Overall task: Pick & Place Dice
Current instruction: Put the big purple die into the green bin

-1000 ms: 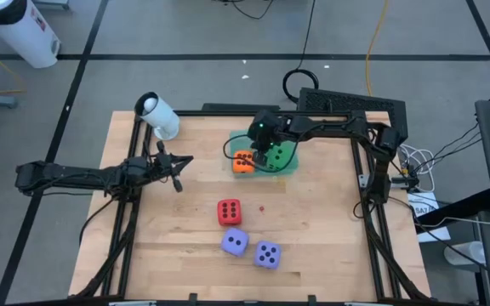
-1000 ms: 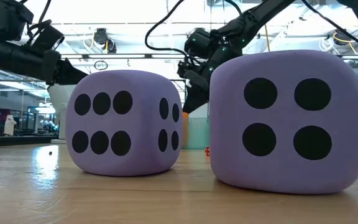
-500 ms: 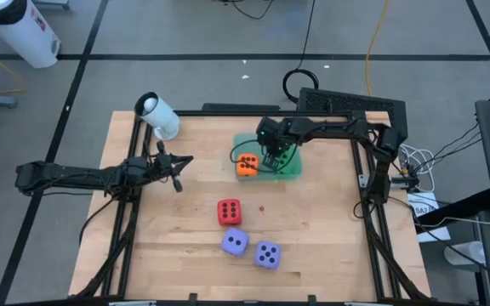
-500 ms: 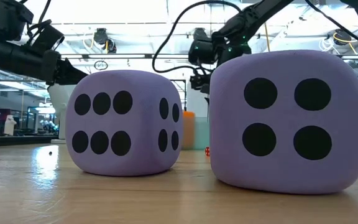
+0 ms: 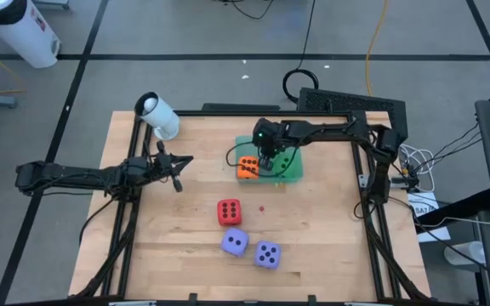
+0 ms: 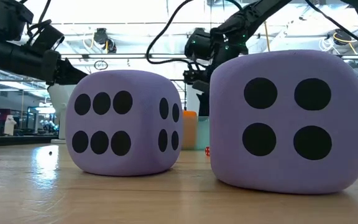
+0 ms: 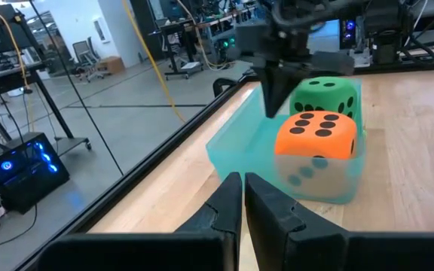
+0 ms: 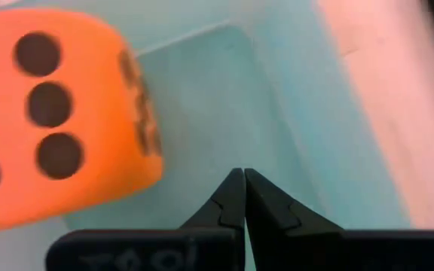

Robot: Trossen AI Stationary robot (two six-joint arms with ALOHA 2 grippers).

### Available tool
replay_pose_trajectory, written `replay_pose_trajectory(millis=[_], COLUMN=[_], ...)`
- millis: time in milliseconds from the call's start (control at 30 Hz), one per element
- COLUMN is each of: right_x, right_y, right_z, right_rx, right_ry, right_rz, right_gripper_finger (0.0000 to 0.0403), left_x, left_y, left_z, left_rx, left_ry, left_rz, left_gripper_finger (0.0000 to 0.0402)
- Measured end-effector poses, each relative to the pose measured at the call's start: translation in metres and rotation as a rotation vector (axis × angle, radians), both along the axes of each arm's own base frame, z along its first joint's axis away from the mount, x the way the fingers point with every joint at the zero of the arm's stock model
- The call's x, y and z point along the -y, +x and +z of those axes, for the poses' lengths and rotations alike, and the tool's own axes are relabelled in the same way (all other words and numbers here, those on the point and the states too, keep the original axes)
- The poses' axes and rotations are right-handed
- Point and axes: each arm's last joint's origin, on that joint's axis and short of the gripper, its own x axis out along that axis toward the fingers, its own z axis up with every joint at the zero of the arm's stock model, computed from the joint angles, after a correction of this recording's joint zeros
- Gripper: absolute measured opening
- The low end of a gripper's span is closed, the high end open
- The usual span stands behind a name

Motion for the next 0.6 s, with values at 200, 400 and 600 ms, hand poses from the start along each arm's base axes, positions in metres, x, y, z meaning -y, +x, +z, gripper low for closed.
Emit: replay_pose_trajectory(millis=[200,400,600], right_x=[-0.002,-0.031,-0.049], right_y=[-0.008,-0.024,-0.068], right_z=[0.030,0.091,0.117], right_rx=[0.064,0.291,0.623], right_ry=[-0.091,-0.165,-0.218], right_rz=[-0.018,0.039,0.120], right_gripper_finger=[0.0001,0.0000,0.0000], left_x=[0.000,0.000,0.000], left_y=[0.000,0.000,0.001], left_z=[-0.001,-0.001,0.008], left_rx=[-0.015,-0.012,0.033], left_ry=[-0.001,-0.009,-0.036], left_rz=[0.001,0.003,0.005], left_gripper_finger=[0.0031,0.0031,0.0031])
